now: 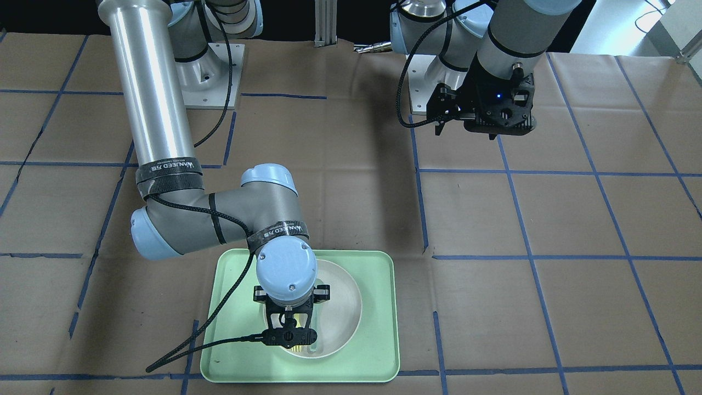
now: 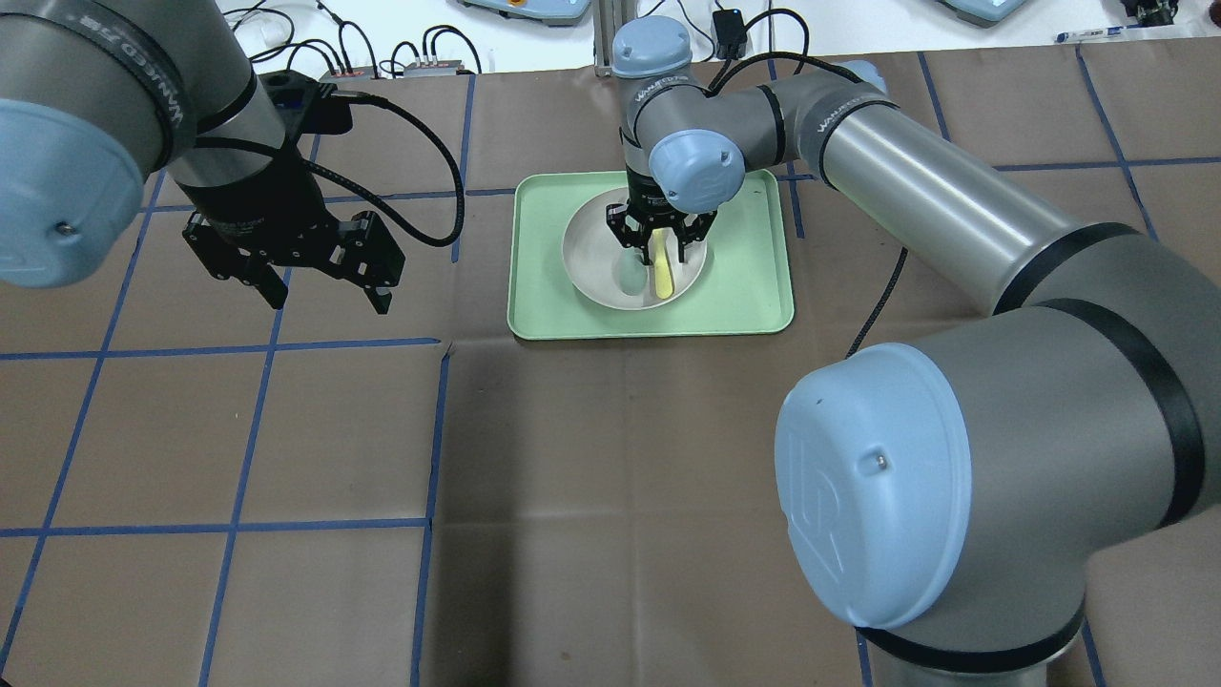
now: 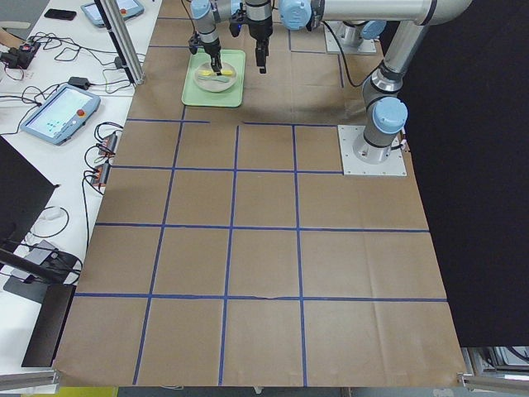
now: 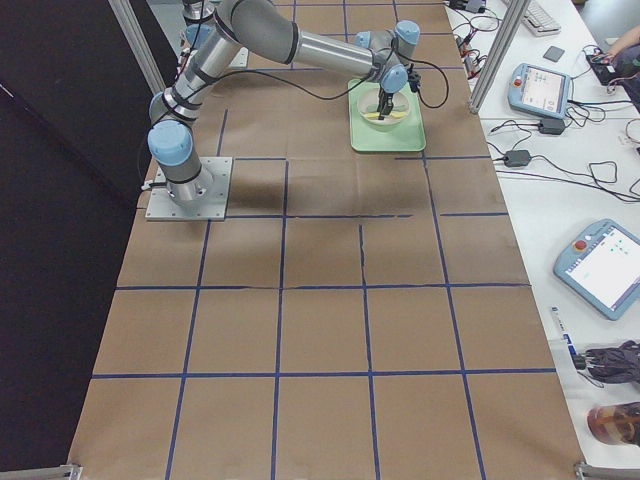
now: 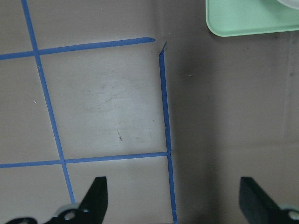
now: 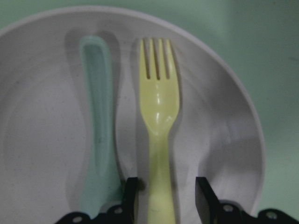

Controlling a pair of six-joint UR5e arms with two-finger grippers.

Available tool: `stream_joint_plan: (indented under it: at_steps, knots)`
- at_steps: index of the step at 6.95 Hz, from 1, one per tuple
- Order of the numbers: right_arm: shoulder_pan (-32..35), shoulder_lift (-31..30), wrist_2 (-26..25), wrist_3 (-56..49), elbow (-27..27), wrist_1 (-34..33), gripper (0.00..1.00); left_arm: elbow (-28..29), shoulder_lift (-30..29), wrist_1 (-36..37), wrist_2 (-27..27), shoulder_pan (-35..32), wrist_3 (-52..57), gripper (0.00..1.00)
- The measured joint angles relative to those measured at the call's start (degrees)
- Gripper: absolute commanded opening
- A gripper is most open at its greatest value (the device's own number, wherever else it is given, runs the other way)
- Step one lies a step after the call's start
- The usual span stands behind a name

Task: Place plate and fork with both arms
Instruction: 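Lower the right gripper and grasp the yellow fork handle, then lift the yellow fork out of the plate with the right gripper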

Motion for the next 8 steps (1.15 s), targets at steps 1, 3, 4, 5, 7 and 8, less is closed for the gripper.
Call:
stream_joint_plan:
  at_steps: [1,3,4,5,7,8]
  knots:
    - [0.0,0.3,0.0,0.0,-0.1,0.0,0.4,0.0,0.0,0.0,0.0,0.0,0.0,0.99]
    - [-0.1,0.6,-0.1,0.1,-0.4,0.0,0.25,0.0,0.0,0.0,0.0,0.0,0.0,0.99]
    - [-0.1,0.6,-0.1,0.1,-0.5,0.0,0.16,0.0,0.0,0.0,0.0,0.0,0.0,0.99]
    - [-0.1,0.6,-0.1,0.1,-0.5,0.0,0.06,0.0,0.0,0.0,0.0,0.0,0.1,0.99]
    - [-0.1,0.6,-0.2,0.2,-0.7,0.2,0.01,0.0,0.0,0.0,0.0,0.0,0.1,0.99]
    - [-0.1,0.6,-0.2,0.3,-0.9,0.3,0.01,0.0,0.0,0.0,0.0,0.0,0.0,0.99]
